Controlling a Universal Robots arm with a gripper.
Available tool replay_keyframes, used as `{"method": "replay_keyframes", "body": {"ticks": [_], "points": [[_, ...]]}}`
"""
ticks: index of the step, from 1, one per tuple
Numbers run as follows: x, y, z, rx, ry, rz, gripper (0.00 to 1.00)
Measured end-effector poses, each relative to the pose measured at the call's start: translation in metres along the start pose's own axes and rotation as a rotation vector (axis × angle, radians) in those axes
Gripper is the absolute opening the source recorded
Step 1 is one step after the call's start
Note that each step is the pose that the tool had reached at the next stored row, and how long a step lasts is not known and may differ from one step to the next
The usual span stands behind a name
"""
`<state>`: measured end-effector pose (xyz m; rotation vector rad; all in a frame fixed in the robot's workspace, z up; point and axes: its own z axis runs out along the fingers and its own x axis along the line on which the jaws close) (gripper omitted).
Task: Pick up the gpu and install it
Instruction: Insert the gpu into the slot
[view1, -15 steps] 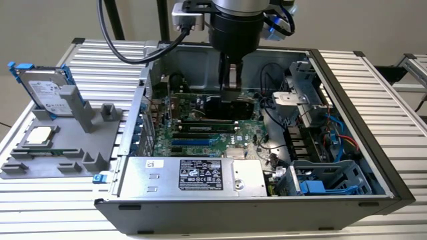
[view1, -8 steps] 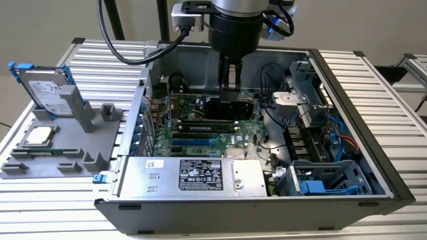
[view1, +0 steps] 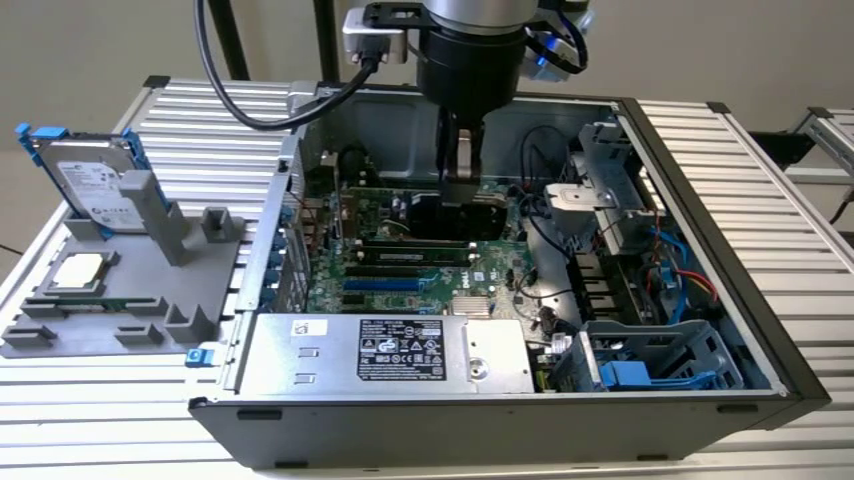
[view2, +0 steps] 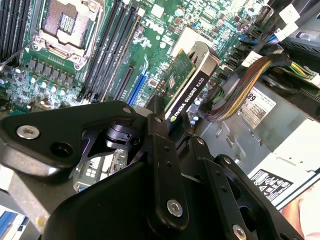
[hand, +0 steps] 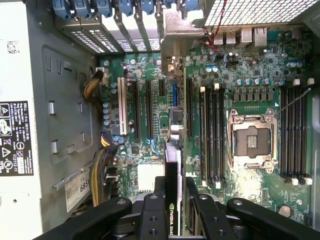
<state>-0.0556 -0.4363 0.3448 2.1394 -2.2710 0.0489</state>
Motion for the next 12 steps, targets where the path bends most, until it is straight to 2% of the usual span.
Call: {"method": "replay_keyframes", "body": {"ticks": [5,12], "points": [[-0.0001,0.0,0.0042,-0.0002,0.0004,0.0,0.0],[0.0,0.0001,0.0048,-0.0021,0.0006,0.0,0.0]]}}
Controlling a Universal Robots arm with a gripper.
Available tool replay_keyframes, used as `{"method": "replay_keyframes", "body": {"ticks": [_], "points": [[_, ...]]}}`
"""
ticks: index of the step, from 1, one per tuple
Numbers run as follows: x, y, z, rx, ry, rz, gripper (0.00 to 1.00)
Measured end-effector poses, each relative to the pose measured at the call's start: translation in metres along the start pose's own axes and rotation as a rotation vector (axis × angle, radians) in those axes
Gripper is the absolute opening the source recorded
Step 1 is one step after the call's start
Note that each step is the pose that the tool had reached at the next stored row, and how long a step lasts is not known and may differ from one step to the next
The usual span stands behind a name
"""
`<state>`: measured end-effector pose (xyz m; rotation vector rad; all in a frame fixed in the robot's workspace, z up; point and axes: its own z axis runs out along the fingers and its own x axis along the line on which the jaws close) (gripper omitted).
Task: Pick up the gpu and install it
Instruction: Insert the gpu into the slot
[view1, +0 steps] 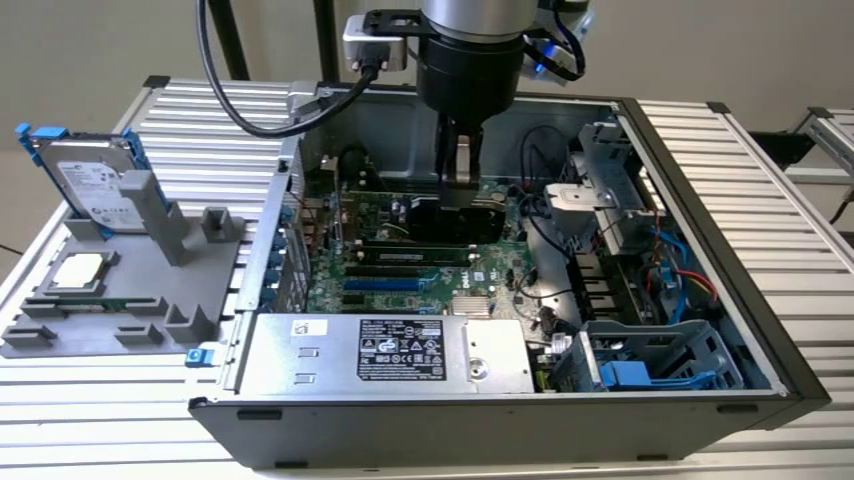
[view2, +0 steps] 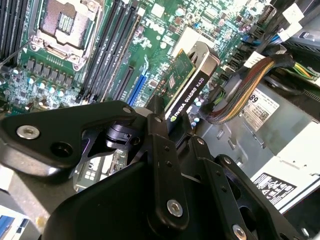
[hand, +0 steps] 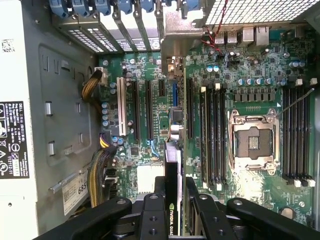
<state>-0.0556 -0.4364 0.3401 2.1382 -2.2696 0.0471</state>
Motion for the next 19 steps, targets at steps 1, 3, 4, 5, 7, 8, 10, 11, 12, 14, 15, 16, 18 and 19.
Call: {"method": "replay_keyframes", "body": {"ticks": [1,3,4,5,7,8,10,11,12,14,15,16,18,19], "points": [[0.0,0.0,0.0,0.0,0.0,0.0,0.0],[0.0,0.0,0.0,0.0,0.0,0.0,0.0],[0.0,0.0,0.0002,0.0,0.0,0.0,0.0],[-0.0001,0.0,0.0006,0.0001,-0.0003,0.0,0.0],[0.0,0.0,0.0014,0.0,-0.0006,0.0,0.0],[-0.0001,0.0001,0.0022,0.0,-0.0017,0.0,0.0],[-0.0001,0.0002,0.004,-0.0003,-0.0044,0.0,0.0],[-0.0002,0.0002,0.005,-0.0003,-0.0065,0.0,0.0],[-0.0002,0.0003,0.0057,-0.0004,-0.0076,0.0,0.0],[-0.0003,0.0007,0.0077,-0.0006,-0.0098,0.0,0.0],[-0.0003,0.0008,0.0085,-0.0005,-0.0107,0.0,0.0],[-0.0003,0.0008,0.0092,-0.0006,-0.0109,0.0,0.0],[-0.0004,0.0012,0.0116,-0.0007,-0.0119,0.0,0.0],[-0.0004,0.0015,0.013,-0.0007,-0.0126,0.0,0.0]]}}
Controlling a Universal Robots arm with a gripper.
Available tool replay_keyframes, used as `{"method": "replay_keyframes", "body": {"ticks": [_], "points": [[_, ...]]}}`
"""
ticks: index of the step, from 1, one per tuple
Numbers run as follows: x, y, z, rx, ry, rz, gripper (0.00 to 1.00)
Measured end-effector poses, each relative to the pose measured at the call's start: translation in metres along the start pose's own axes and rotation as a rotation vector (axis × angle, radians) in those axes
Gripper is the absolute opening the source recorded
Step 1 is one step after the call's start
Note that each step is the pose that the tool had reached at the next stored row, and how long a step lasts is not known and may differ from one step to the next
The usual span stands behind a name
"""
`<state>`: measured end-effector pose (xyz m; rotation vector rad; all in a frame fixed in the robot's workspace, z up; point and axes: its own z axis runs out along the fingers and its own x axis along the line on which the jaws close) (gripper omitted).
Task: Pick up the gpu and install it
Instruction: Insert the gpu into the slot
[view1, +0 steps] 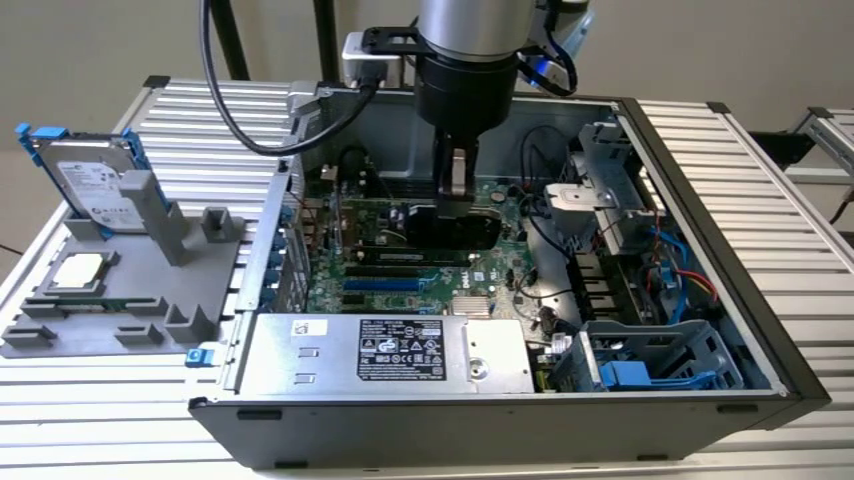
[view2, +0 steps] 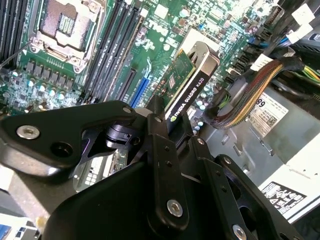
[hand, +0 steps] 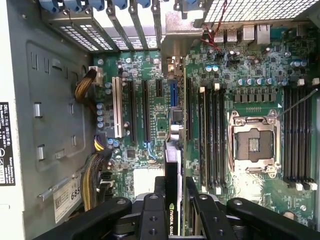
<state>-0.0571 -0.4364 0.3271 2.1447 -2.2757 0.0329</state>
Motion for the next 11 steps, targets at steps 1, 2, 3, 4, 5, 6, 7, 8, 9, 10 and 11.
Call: {"method": "replay_keyframes", "body": {"ticks": [1,2,3,4,5,6,7,8,9,10,11], "points": [[0.0,0.0003,0.0015,0.0,-0.0008,0.0,0.0],[0.0,0.0006,0.0029,-0.0001,-0.0014,0.0,0.0],[0.0,0.0011,0.0043,-0.0001,-0.0021,0.0,0.0],[-0.0001,0.0017,0.0059,0.0,-0.0029,-0.001,0.0],[0.0,0.0023,0.0073,-0.0001,-0.0033,-0.001,0.0],[-0.0001,0.0029,0.0086,-0.0002,-0.0037,-0.001,0.0],[0.0,0.0036,0.0101,-0.0002,-0.0042,-0.001,0.0],[0.0,0.0045,0.0117,-0.0003,-0.0046,-0.001,0.0],[0.0,0.0052,0.0131,-0.0002,-0.005,-0.001,0.0],[0.0,0.0058,0.0145,-0.0003,-0.0053,-0.001,0.0],[0.0,0.0064,0.0158,-0.0002,-0.0058,-0.002,0.0]]}}
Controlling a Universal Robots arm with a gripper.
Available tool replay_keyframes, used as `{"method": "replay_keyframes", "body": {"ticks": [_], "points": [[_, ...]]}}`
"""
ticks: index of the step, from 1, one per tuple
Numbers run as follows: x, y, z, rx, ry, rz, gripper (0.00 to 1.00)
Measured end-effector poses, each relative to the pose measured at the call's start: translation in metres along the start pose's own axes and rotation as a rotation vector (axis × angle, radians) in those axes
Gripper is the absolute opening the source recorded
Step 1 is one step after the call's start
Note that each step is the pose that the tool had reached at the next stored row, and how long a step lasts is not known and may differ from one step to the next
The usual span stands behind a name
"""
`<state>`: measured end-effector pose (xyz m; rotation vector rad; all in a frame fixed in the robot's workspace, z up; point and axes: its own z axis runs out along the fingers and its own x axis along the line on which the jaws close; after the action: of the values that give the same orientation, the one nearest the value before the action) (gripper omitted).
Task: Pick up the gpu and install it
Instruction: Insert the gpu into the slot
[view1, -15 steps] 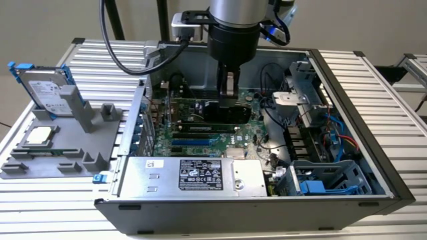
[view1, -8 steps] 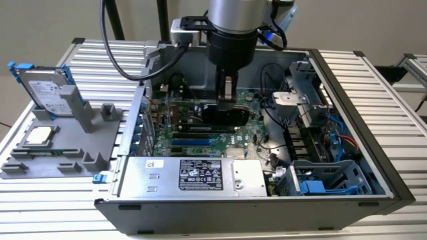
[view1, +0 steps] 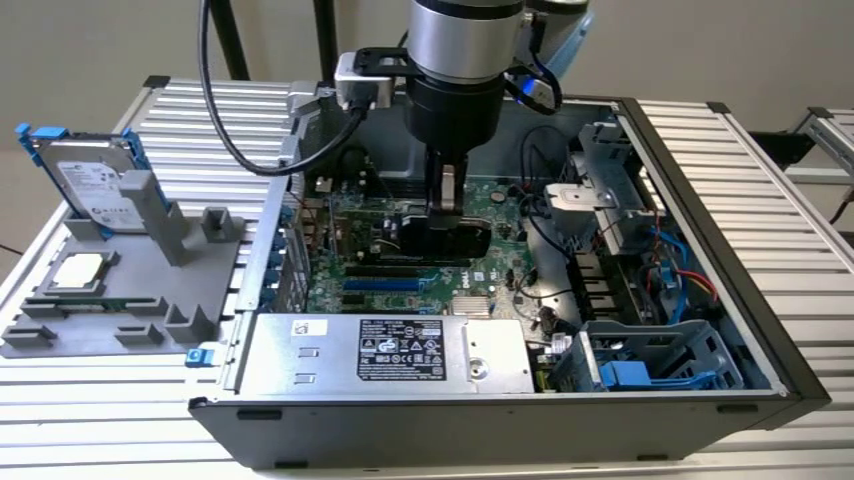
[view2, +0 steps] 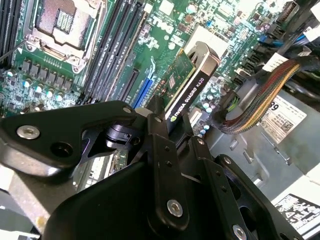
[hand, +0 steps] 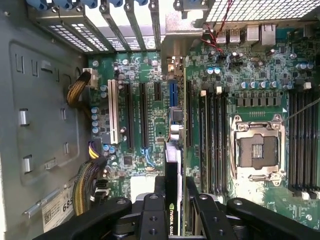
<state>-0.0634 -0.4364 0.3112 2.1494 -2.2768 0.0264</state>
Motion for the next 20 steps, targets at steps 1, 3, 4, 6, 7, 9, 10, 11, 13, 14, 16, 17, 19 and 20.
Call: {"method": "replay_keyframes", "body": {"ticks": [1,3,4,6,7,9,10,11,13,14,16,17,19,20], "points": [[0.0,0.0006,0.0012,0.0,-0.0003,0.0,0.0],[0.0001,0.002,0.0035,-0.0003,-0.0007,-0.001,0.0],[0.0001,0.0026,0.0045,-0.0007,-0.0007,-0.001,0.0],[0.0001,0.0035,0.0064,-0.0017,-0.001,-0.001,0.0],[0.0001,0.004,0.0073,-0.0026,-0.0012,-0.001,0.0],[0.0001,0.0044,0.0088,-0.0052,-0.0013,-0.002,0.0],[0.0001,0.005,0.0095,-0.0062,-0.0013,-0.002,0.0],[0.0001,0.0056,0.0105,-0.007,-0.0015,-0.002,0.0],[0.0002,0.007,0.0121,-0.0087,-0.0015,-0.002,0.0],[0.0002,0.0076,0.0129,-0.0099,-0.0014,-0.002,0.0],[0.0003,0.009,0.0147,-0.012,-0.0012,-0.002,0.0],[0.0003,0.0097,0.0155,-0.013,-0.0012,-0.002,0.0],[0.0003,0.0107,0.0169,-0.0155,-0.0011,-0.002,0.0],[0.0003,0.0114,0.0177,-0.0166,-0.001,-0.002,0.0]]}}
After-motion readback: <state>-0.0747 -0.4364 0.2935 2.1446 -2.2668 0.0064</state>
